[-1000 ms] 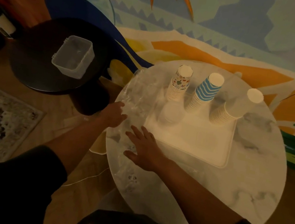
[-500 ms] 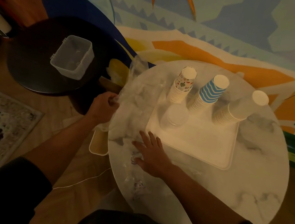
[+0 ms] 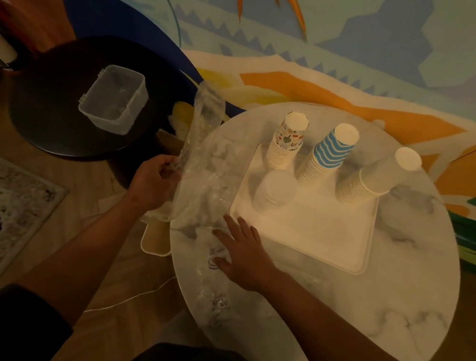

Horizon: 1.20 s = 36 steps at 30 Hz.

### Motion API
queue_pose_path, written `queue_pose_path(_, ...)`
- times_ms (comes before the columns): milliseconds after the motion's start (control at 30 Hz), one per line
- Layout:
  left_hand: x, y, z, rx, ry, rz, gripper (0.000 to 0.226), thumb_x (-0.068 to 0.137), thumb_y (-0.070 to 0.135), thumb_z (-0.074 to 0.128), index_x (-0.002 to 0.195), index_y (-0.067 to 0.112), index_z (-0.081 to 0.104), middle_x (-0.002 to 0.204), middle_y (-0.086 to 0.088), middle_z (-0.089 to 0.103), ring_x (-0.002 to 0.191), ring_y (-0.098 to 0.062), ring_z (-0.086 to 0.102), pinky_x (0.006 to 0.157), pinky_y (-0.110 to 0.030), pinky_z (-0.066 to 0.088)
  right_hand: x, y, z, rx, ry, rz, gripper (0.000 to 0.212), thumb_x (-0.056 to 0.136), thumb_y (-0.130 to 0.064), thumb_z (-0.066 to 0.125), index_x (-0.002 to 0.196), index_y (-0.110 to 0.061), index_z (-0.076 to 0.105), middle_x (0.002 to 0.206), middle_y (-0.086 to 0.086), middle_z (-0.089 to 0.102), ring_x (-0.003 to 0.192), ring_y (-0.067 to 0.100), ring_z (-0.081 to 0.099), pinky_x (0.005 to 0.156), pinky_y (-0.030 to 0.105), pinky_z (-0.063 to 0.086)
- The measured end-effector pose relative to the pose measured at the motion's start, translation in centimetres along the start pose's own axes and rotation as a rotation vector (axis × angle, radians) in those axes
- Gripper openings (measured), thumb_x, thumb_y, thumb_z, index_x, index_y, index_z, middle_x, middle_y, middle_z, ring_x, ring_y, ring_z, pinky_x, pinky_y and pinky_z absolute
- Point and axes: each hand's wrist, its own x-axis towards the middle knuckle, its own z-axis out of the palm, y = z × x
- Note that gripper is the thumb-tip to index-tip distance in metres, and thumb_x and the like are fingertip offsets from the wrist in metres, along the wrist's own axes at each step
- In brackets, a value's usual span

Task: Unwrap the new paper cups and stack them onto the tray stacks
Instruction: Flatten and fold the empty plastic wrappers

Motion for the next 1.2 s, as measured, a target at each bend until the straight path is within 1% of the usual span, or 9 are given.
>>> queue_pose_path(133,-1.2,0.9,-0.1,-0.042,-0.035,-0.010,0.036,0.098,0.020,0.066,0.132,0.014,0.060,0.105,0.002,0.069,0.092,-0.012,0.068,0.081,-0.031,0.058,-0.9,-0.5,-1.5,0.122,0.034,0.012,0.063,0.102,-0.046,0.050,0.158,-0.028,0.028,0.170,-0.001,0.001,0.156,0.025,-0.001,0.127,0.045,0.008)
queue_pose_path(200,-2.1,2.4,-0.6,-0.081,-0.052,0.008,0.031,0.099,0.022,0.064,0.129,0.017,0.061,0.100,0.005,0.069,0.090,-0.012,0.068,0.072,-0.022,0.054,-1.3,-1.0,-2.8,0.272,0.089,0.020,0.060,0.101,-0.044,0.055,0.155,-0.026,0.036,0.169,-0.003,0.013,0.155,0.021,0.013,0.125,0.041,0.018)
queue_pose_path(400,-5.0,8.0,-2.6,-0.386,-0.152,0.114,0.026,0.101,0.007,0.056,0.125,0.014,0.060,0.102,0.001,0.072,0.088,-0.006,0.072,0.078,-0.021,0.060,-4.0,-2.3,-9.8,0.615,0.431,0.001,0.046,0.095,-0.030,0.069,0.138,-0.021,0.057,0.142,-0.005,0.056,0.129,0.004,0.051,0.109,0.019,0.040)
queue_pose_path(567,-7.0,11.4,-2.4,-0.552,-0.328,0.185,0.030,0.103,-0.001,0.047,0.129,0.009,0.059,0.103,-0.006,0.072,0.087,-0.015,0.073,0.077,-0.023,0.058,-5.6,-1.5,-15.6,1.159,0.417,0.075,0.036,0.095,-0.012,0.067,0.127,-0.025,0.059,0.129,-0.003,0.066,0.114,0.009,0.066,0.096,0.028,0.052)
queue_pose_path(700,-7.9,12.1,-0.6,-0.629,-0.510,0.149,0.032,0.104,0.001,0.043,0.129,0.013,0.058,0.098,-0.007,0.074,0.089,-0.024,0.072,0.082,-0.035,0.059,-6.4,0.1,-17.4,1.394,0.337,0.140,0.059,0.092,-0.036,0.064,0.145,-0.017,0.049,0.135,0.000,0.065,0.121,0.021,0.065,0.102,0.040,0.053)
queue_pose_path(800,-9.1,12.3,1.1,-0.625,-0.642,0.109,0.032,0.104,0.001,0.041,0.129,0.014,0.058,0.098,-0.010,0.074,0.088,-0.026,0.071,0.082,-0.038,0.059,-6.9,1.0,-17.1,1.491,0.276,0.163,0.077,0.083,-0.049,0.071,0.148,-0.016,0.045,0.137,0.002,0.065,0.122,0.025,0.064,0.104,0.045,0.051)
queue_pose_path(1000,-11.6,11.2,5.1,-0.569,-0.822,0.013,0.033,0.106,-0.001,0.039,0.130,0.014,0.055,0.107,-0.020,0.073,0.090,-0.031,0.071,0.090,-0.050,0.058,-8.4,2.0,-15.0,1.570,0.392,0.257,0.040,0.095,0.000,0.063,0.133,-0.011,0.055,0.107,0.015,0.075,0.088,0.028,0.073,0.087,0.036,0.059)
queue_pose_path(1100,-12.5,10.5,6.3,-0.540,-0.879,-0.014,0.038,0.103,-0.006,0.043,0.133,0.014,0.053,0.115,-0.021,0.072,0.099,-0.036,0.070,0.094,-0.052,0.056,-9.9,2.8,-14.0,1.502,0.439,0.282,0.030,0.091,0.006,0.065,0.118,-0.006,0.062,0.089,0.014,0.076,0.075,0.026,0.073,0.076,0.031,0.059)
queue_pose_path(1200,-12.9,10.8,7.1,-0.549,-0.882,-0.022,0.044,0.095,-0.006,0.059,0.135,0.011,0.054,0.122,-0.018,0.070,0.109,-0.042,0.068,0.095,-0.050,0.056,-11.2,3.6,-12.9,1.401,0.460,0.292,0.021,0.089,0.004,0.070,0.108,-0.004,0.067,0.088,0.016,0.076,0.079,0.030,0.074,0.084,0.039,0.061)
